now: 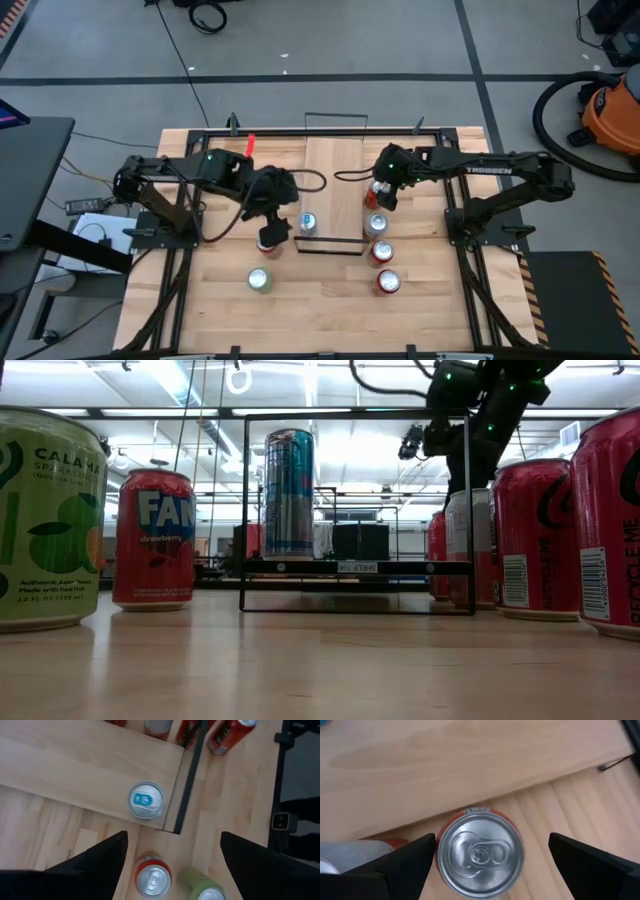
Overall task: Place canned beverage on shelf
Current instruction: Put the right red soda can on the shelf, then put the red soda can on the shelf
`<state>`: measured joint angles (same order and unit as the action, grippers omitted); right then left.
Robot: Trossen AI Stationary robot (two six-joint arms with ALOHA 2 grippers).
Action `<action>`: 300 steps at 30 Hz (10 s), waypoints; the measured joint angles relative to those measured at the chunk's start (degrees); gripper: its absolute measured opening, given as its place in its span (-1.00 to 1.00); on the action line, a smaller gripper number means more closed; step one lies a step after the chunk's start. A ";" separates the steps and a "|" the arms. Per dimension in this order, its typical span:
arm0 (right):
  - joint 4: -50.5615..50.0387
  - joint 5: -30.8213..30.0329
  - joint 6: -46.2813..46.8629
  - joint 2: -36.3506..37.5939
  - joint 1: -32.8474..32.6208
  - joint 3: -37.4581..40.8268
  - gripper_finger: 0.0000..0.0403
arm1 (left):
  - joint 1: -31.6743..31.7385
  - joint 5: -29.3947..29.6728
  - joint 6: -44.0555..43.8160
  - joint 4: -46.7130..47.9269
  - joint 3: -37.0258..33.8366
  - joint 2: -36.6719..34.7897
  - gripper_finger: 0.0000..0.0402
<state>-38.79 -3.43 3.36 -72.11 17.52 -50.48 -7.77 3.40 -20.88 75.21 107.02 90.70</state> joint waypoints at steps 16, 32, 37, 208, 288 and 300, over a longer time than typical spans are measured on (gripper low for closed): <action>-0.46 3.36 -1.09 -9.29 1.25 0.00 0.96 | 4.18 -1.41 3.85 0.36 -0.02 -0.53 0.64; -1.61 4.05 -5.19 -7.53 3.26 0.02 0.57 | 9.14 -3.63 7.14 -0.77 -0.11 -4.49 0.64; -7.11 5.18 -6.82 -5.89 5.15 -3.40 0.62 | 12.12 -3.67 9.09 -1.27 -0.07 -5.60 0.64; -10.11 -2.92 4.15 -4.71 -10.19 -22.32 0.98 | -1.04 -4.90 -5.77 -30.21 -51.36 -10.50 0.58; -13.52 -2.96 9.94 -4.71 -10.25 -22.32 0.98 | 18.71 -12.00 18.67 -16.80 -12.55 15.25 0.59; -13.55 -2.96 9.59 -4.71 -10.25 -22.32 0.98 | 18.71 -12.00 18.63 -16.93 -12.60 15.23 0.64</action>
<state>-52.34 -6.39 12.95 -76.82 7.27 -72.79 10.94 -8.60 -2.25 58.28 94.42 105.93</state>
